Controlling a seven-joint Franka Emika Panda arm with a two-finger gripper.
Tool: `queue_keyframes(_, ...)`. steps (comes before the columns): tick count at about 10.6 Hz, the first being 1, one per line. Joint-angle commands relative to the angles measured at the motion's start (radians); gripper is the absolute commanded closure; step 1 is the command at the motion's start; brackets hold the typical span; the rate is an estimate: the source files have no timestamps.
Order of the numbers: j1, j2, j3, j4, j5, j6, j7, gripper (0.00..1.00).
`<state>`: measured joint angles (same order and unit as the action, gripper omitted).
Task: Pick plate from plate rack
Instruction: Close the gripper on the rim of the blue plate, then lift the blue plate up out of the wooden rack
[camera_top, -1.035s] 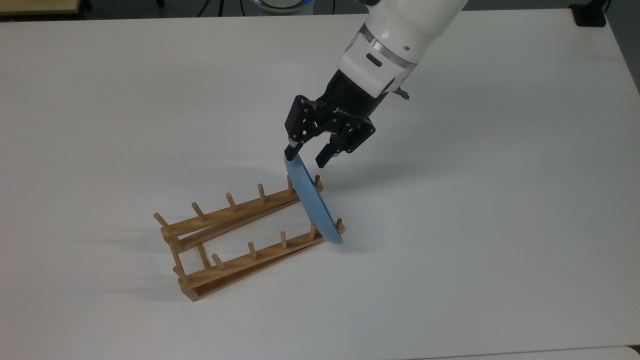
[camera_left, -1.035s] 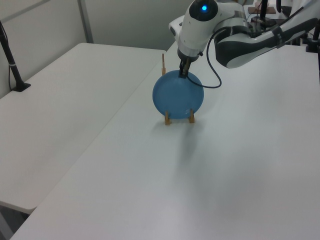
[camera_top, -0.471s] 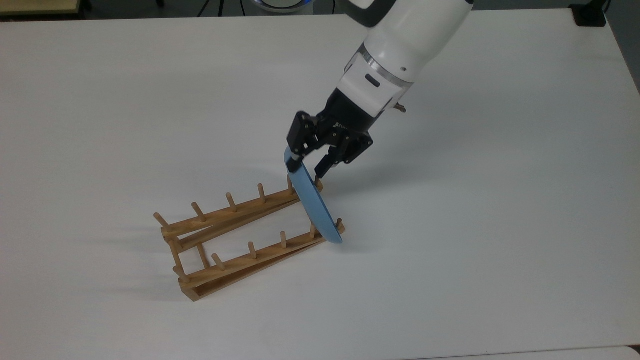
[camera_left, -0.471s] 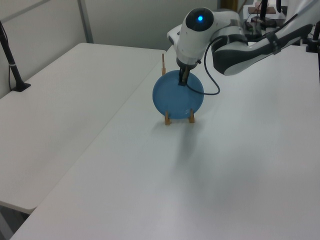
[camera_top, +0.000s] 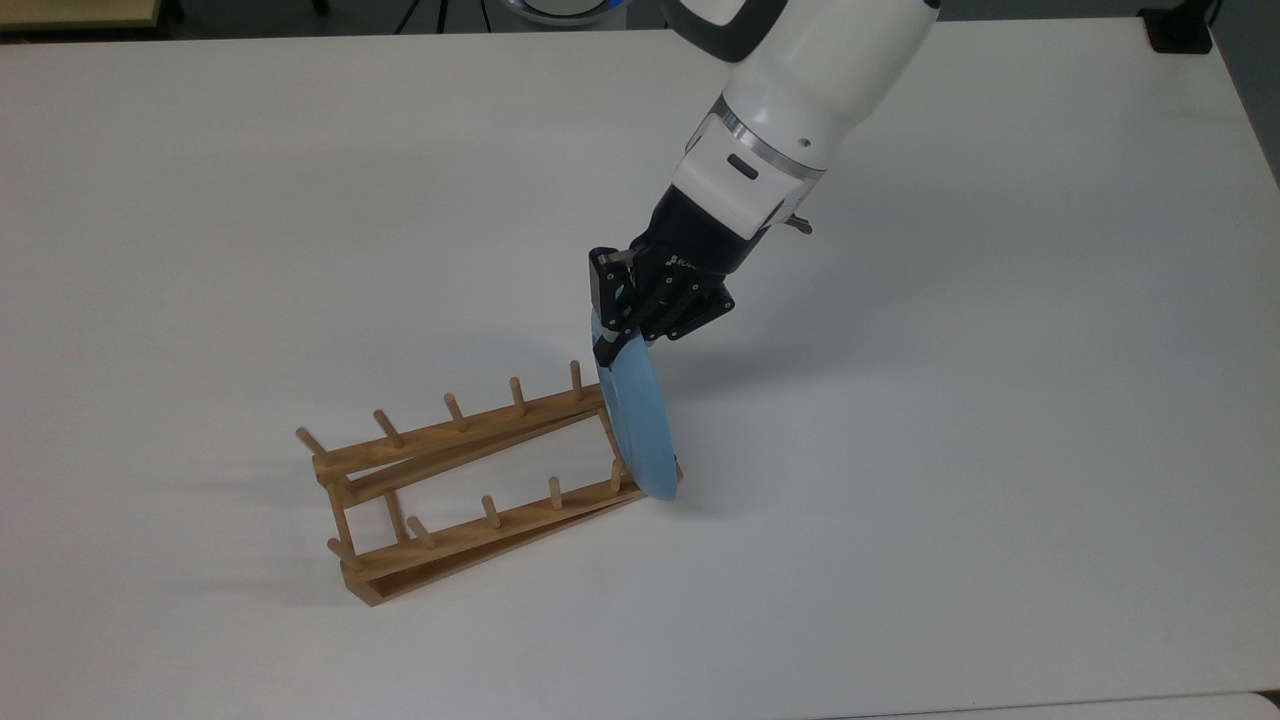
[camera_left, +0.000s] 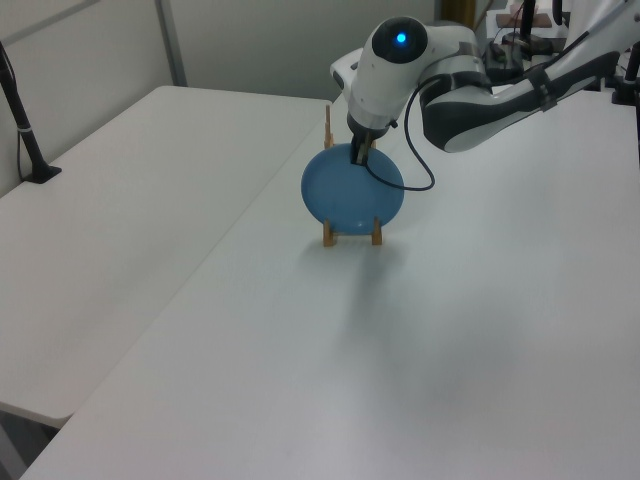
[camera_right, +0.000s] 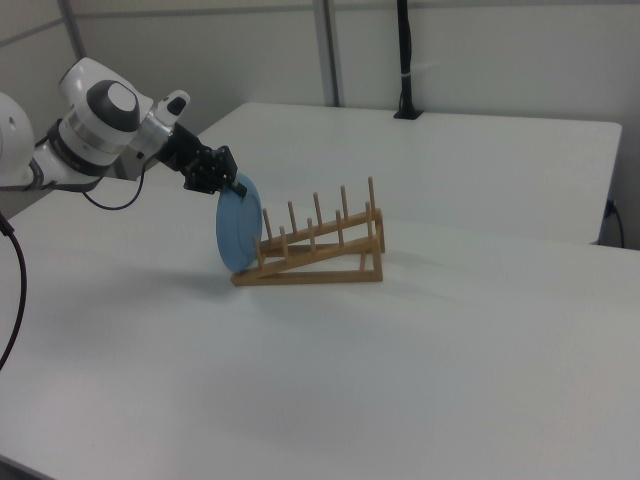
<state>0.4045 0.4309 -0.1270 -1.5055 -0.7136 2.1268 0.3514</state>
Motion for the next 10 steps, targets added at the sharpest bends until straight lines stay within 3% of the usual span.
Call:
queue_keyframes(1,0.005,-0.004,-0.01,-0.009,-0.041,0.024,0.017,1.0)
queue_keyframes(4,0.005,-0.011,-0.01,0.033,-0.034,0.025,0.023,1.0)
queue_keyframes(6,0.0,-0.015,-0.014,0.073,0.017,0.025,0.044,1.0)
queue_keyframes(8,-0.004,-0.03,-0.032,0.112,0.106,0.027,0.049,1.0)
queue_keyframes(10,-0.015,-0.052,-0.065,0.157,0.282,0.042,0.051,1.0)
